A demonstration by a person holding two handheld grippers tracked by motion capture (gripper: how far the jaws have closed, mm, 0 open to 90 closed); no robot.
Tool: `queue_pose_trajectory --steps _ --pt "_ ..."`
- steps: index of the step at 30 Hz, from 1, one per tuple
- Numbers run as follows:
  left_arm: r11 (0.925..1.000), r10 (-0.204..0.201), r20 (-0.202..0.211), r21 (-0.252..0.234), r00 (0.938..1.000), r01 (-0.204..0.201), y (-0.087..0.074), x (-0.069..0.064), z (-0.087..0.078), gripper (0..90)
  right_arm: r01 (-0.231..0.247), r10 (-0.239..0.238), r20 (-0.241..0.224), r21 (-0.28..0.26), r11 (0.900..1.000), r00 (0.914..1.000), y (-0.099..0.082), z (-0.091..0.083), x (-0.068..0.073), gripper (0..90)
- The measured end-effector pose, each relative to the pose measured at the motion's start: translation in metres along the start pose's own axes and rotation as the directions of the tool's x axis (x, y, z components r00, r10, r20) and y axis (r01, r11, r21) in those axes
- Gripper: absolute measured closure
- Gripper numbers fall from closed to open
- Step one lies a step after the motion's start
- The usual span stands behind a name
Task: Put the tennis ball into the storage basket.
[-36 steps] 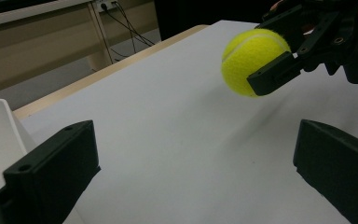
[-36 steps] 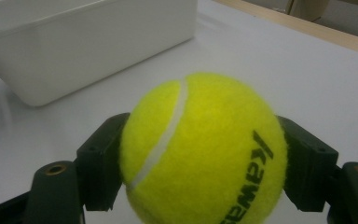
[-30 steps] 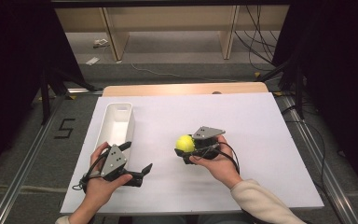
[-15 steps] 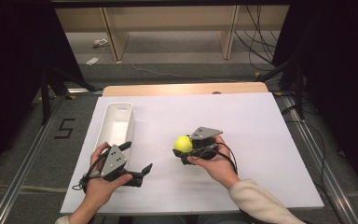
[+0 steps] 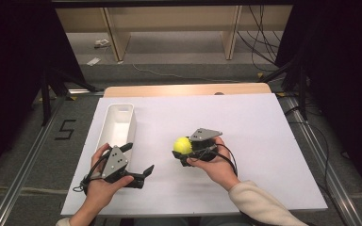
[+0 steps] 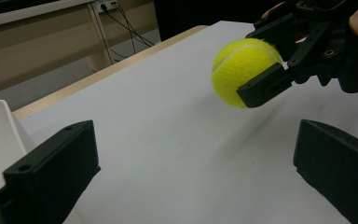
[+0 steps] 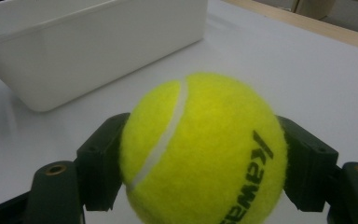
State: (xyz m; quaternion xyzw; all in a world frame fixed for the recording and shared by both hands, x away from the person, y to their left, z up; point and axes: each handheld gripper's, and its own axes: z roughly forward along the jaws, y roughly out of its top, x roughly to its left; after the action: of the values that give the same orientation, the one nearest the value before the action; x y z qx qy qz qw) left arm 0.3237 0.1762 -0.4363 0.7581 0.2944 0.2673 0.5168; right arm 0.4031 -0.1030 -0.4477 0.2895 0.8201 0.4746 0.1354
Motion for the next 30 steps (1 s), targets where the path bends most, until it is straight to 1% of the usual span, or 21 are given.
queue_pose_trajectory --steps 19,30 --pt "1.0000 -0.002 0.003 0.003 1.0000 0.002 -0.0005 -0.0003 0.0006 0.0 -0.003 0.003 -0.012 0.003 1.0000 0.9999 0.0022 0.0062 0.0044 27.2" --pt "1.0000 -0.002 0.006 0.003 1.0000 0.002 -0.0005 -0.0004 0.0005 0.0 -0.005 0.005 -0.007 -0.005 1.0000 1.0000 0.0056 0.0070 0.0041 27.2"
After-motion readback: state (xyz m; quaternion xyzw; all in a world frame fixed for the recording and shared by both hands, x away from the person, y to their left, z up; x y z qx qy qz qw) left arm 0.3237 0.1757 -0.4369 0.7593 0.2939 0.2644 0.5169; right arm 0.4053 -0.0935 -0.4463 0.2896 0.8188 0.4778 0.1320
